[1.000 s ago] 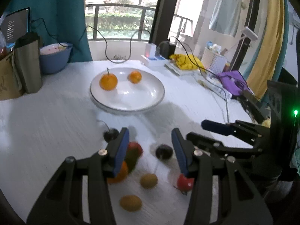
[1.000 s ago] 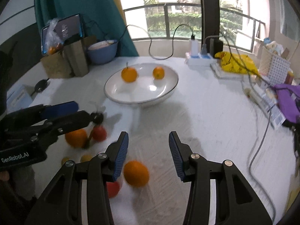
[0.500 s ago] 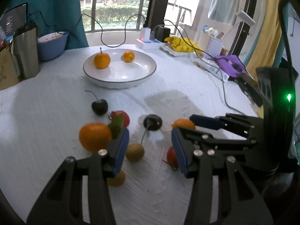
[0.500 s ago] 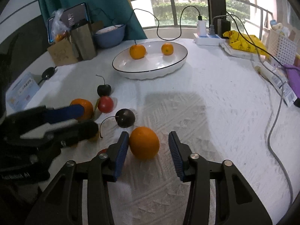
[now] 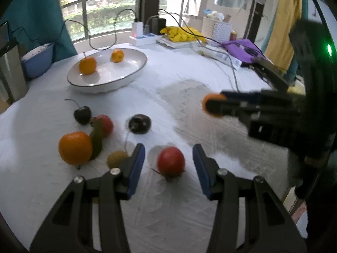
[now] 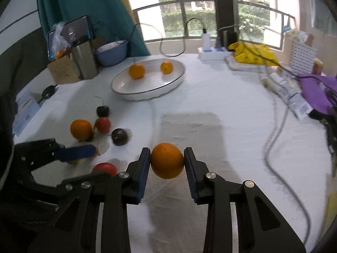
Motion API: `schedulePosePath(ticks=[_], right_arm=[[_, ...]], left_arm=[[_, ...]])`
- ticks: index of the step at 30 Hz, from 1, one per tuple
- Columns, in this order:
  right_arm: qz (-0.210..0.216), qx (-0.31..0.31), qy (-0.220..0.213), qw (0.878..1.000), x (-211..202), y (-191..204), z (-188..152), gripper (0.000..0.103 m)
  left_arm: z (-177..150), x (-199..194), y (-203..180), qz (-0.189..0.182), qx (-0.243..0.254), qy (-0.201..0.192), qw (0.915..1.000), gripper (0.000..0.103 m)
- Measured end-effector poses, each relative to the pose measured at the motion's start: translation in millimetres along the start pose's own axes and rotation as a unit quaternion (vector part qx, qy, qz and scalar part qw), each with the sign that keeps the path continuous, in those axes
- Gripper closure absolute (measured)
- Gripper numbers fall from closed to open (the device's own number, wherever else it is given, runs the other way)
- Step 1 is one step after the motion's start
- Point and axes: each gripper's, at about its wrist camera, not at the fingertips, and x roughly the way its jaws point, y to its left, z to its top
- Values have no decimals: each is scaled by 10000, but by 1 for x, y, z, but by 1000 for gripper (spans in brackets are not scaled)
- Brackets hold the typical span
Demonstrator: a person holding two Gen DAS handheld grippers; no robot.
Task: Organize fruits
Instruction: 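Grasp another orange with the right gripper while the left gripper grasps a red tomato, then carry the orange and red tomato in both grippers over the white plate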
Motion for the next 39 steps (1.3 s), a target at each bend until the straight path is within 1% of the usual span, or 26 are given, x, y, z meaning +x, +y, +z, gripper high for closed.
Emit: schedulePosePath(ticks=[3, 6, 7, 9, 10, 11, 17, 26, 32, 39], right_arm=[[-82, 29, -50, 9999, -6, -7, 0, 68], [-132, 41, -86, 9999, -10, -11, 0, 68], [-146, 36, -97, 9998, -11, -12, 0, 68], [-164, 24, -115, 9998, -13, -12, 1, 68], [-167, 15, -125, 9998, -14, -11, 2, 68], [-170, 0, -132, 9998, -14, -11, 3, 68], [-162, -91, -155, 9997, -16, -6, 6, 68], [-180, -232, -173, 9994, -14, 3, 20, 68], [-166, -313, -203, 9992, -9, 10, 33, 68], [-157, -405, -182, 9989, 1, 18, 50, 68]], left_arm=[[-3, 4, -5, -80, 69, 93, 9999, 55], [-6, 10, -7, -38, 127, 242, 9996, 56], [-7, 11, -7, -40, 119, 283, 9995, 58], [-10, 12, -7, -18, 146, 300, 9994, 65], [-10, 12, -7, -2, 148, 286, 9995, 71], [-10, 11, -6, -8, 144, 272, 9995, 73], [-9, 8, -3, -237, 74, 255, 9994, 73], [7, -9, 8, -436, -69, -6, 9990, 73], [19, -18, 21, -455, -157, -191, 9987, 73], [31, -21, 41, -454, -239, -322, 9982, 73]])
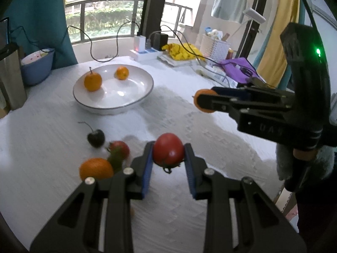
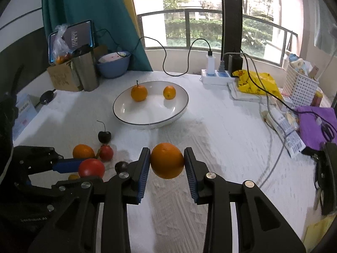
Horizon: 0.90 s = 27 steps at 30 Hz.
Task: Organize fruits
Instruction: 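Carry the orange and red tomato in both grippers over the white plate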
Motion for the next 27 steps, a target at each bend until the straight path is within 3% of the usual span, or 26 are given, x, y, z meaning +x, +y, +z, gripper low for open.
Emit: schedulePosePath(ticks=[14, 27], right_arm=[[58, -162, 68, 9998, 31, 12, 37, 68], [175, -236, 184, 9994, 68, 14, 64, 68]], left_arm=[[37, 2, 47, 311, 170, -325, 9988, 73], [69, 32, 87, 538, 171, -352, 9978, 73]])
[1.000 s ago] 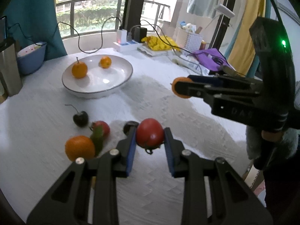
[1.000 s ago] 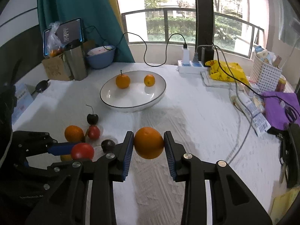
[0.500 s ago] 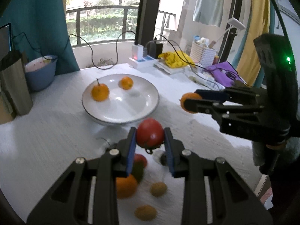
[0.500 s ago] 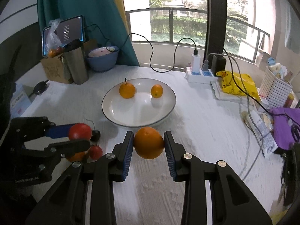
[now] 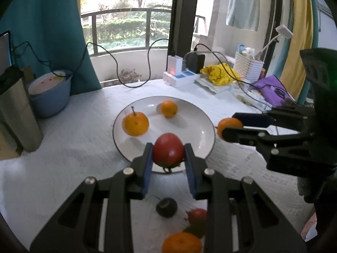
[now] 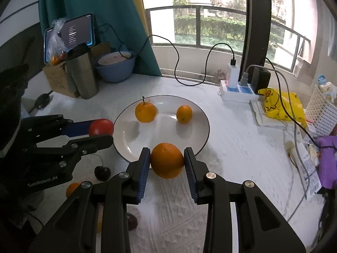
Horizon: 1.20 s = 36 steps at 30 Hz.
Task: Organize fruits
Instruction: 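Carry the orange and red tomato in both grippers over the white plate, then open both grippers to release the orange and tomato onto the plate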
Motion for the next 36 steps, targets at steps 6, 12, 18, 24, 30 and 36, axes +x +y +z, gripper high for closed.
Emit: schedulePosePath(ticks=[6, 12, 18, 24, 30, 36], right_arm=[[38, -53, 92, 9999, 18, -3, 8, 68], [13, 60, 52, 10000, 37, -8, 20, 68], [-162, 188, 40, 9997, 62, -15, 31, 68], [-372, 308, 123, 9988, 86, -24, 33, 68], [-550, 280, 151, 9980, 99, -27, 31, 68], [-549, 330, 87, 9979, 108, -31, 31, 68]], left_arm=[[14, 23, 4, -16, 133, 27, 9999, 73], [32, 47, 14, -8, 170, -1, 9999, 73], [48, 70, 17, 43, 208, -14, 9998, 73], [61, 94, 20, 172, 219, 131, 9995, 72], [64, 112, 20, 222, 300, 259, 9990, 72], [64, 117, 27, 259, 243, 306, 9989, 72]])
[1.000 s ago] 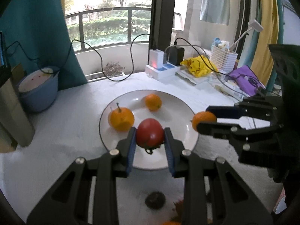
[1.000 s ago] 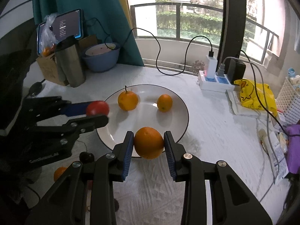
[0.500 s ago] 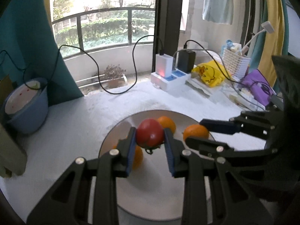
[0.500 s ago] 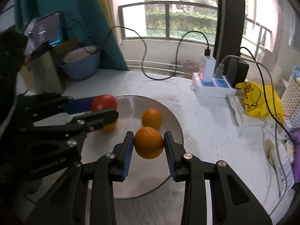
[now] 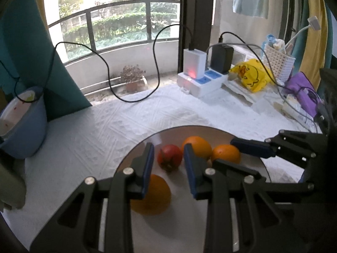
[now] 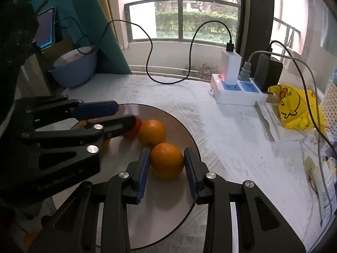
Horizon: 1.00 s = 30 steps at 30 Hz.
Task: Organize fruits
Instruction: 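Open both grippers to release the orange and tomato onto the plate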
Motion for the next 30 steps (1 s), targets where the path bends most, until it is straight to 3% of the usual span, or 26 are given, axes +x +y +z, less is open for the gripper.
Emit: schedulePosePath(ticks=[8, 12, 30], right_arm=[[-25, 53, -58, 10000, 0, -2, 1, 67], [-7, 110, -107, 9999, -6, -5, 3, 63], [-24, 230, -415, 9989, -63, 4, -3, 63]], left_arm=[[1, -3, 2, 5, -68, 15, 10000, 70], [3, -15, 2, 24, -79, -110, 9999, 70], [-17, -85, 6, 106, -383, -489, 9980, 67]])
